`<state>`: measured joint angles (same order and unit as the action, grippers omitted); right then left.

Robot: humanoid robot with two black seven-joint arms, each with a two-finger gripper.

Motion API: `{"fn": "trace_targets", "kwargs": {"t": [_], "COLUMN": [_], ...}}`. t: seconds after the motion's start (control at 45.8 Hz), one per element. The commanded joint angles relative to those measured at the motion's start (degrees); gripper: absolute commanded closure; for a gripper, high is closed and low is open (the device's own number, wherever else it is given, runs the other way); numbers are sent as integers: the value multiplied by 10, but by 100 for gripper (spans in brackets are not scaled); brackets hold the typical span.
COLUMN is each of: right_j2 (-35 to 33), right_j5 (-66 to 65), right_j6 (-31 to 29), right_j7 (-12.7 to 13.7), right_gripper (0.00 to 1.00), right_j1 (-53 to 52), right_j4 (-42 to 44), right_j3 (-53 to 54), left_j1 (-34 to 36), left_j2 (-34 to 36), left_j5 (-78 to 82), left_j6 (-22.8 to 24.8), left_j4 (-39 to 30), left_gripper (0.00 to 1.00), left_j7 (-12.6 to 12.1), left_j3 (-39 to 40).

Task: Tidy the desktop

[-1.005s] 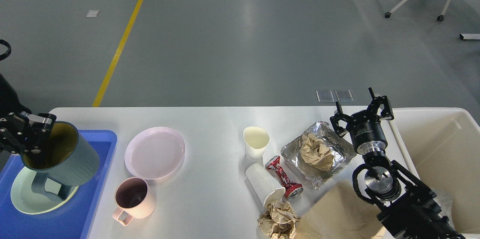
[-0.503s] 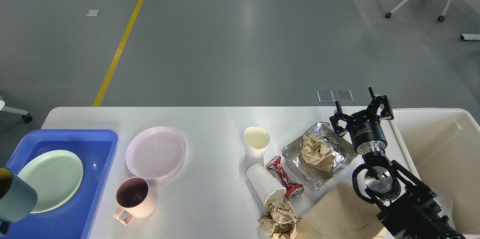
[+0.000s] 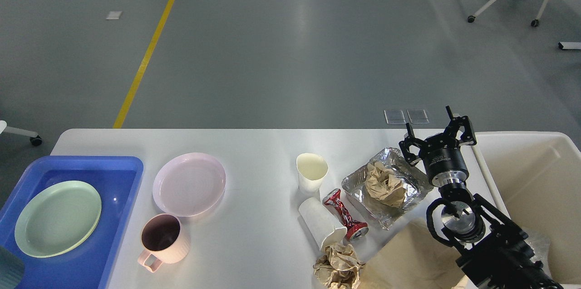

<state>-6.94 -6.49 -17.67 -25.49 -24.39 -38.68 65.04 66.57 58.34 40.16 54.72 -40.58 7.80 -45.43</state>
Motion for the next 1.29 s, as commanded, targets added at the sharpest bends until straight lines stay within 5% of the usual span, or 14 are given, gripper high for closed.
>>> {"fn": "trace_targets", "kwargs": {"t": [0.0, 0.306, 0.896, 0.983, 1.158, 1.267], "right_j2": [0, 0, 0, 0, 0, 0], "right_j5": [0, 0, 0, 1, 0, 0], "right_j6": [0, 0, 0, 0, 0, 0], "right_j7": [0, 0, 0, 0, 0, 0], "right_gripper": [0, 0, 0, 0, 0, 0], "right_j1": [0, 0, 0, 0, 0, 0], "right_j4": [0, 0, 0, 0, 0, 0], "right_j3": [0, 0, 0, 0, 0, 0], "left_j1": [-29, -80, -104, -104, -105, -106], "left_j2": [-5, -8, -10, -10, -10, -10], "left_j5": [-3, -6, -2, -9, -28, -46], "left_j6": [-36, -71, -107, -110, -148, -157], "left_j4": [25, 31, 73, 73, 65, 65], "left_gripper": [100, 100, 98, 88, 32, 23], "left_j7": [29, 82, 86, 85, 87, 85], "left_j3": [3, 7, 7, 10, 10, 8]}}
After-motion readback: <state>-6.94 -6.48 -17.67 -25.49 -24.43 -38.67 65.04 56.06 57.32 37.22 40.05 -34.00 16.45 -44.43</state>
